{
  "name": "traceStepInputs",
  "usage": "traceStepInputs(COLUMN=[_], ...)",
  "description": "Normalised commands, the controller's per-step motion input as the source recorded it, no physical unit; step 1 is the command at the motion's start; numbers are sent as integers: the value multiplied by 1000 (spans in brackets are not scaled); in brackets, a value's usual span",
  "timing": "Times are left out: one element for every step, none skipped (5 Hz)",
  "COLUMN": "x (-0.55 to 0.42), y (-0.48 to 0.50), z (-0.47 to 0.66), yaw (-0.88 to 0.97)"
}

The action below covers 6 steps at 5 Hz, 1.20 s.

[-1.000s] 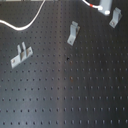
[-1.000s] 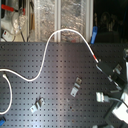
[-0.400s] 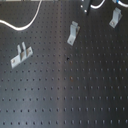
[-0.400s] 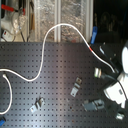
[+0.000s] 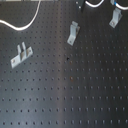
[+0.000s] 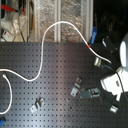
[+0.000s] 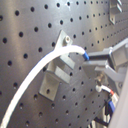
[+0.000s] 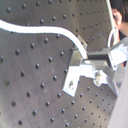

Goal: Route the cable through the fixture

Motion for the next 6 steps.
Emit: traceStepInputs(x=[-254,-72,46,50,123,108], y=[-271,-267,-303,-386,-350,-153], z=[241,117,103,59,76,40], yaw=[440,391,420,377,454,617])
